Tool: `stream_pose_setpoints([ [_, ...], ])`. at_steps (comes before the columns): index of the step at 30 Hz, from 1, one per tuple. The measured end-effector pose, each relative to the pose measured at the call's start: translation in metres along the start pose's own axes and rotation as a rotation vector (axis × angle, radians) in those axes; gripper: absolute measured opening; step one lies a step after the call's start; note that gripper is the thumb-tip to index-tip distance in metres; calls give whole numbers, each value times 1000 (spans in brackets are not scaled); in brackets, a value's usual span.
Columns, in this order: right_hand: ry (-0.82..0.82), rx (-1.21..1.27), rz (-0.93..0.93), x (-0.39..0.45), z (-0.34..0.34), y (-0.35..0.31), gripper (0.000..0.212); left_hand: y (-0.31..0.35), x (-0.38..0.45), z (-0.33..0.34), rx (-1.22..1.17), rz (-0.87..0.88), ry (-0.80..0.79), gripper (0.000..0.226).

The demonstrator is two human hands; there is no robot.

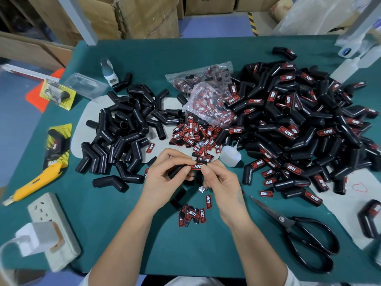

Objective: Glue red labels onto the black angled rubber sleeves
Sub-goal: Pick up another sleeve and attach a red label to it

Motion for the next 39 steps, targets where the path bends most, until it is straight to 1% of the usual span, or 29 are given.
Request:
stream_pose_setpoints([
  [2,-14,-9,-2,-1,0,2,37,-1,0,-1,-18,-30,-1,14],
  [5,-23,-25,-7,-2,1,3,42,-2,0,-3,-36,-65,11,23],
  [6,-22,-35,-11,-2,2,2,40,-2,0,-3,-43,-75,13,24],
  [9,3,-36,-32,-1,2,2,22,-2,-2,-1,-60,-92,1,22],
  [10,6,-35,-39,-1,2,2,21,-2,-2,0,-59,-94,-4,22],
  [13,4,-32,-47,-1,2,0,23,-2,-2,0,-38,-80,9,21],
  [16,-12,-37,-53,-2,5,-2,31,1,-4,1,-22,-80,65,11],
  [18,-24,-49,-59,-2,7,-3,36,1,-5,1,-16,-103,115,9],
  [20,-31,-45,-52,-2,7,-3,37,0,-5,0,-24,-113,132,11],
  [23,-25,-17,-58,-2,8,-3,38,-1,-4,0,-42,-111,107,16],
  [29,-32,12,-30,-3,6,3,33,1,-4,-2,30,-75,103,16],
  [32,-3,50,-42,-3,8,2,16,4,-4,-1,45,-51,107,15],
  [33,16,59,-53,-3,7,2,14,5,-5,0,45,-45,107,15],
  [39,63,52,-96,-4,3,2,18,7,-6,3,23,-47,102,17],
])
Point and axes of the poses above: each hand's wrist, its own x-axis towards the middle knuckle, its own z-axis out of the palm, y = z × x, the point moved 7 cm from there along x, towards the middle knuckle, and after that the axes turned 12 degrees about x, right-handed, at the moved point
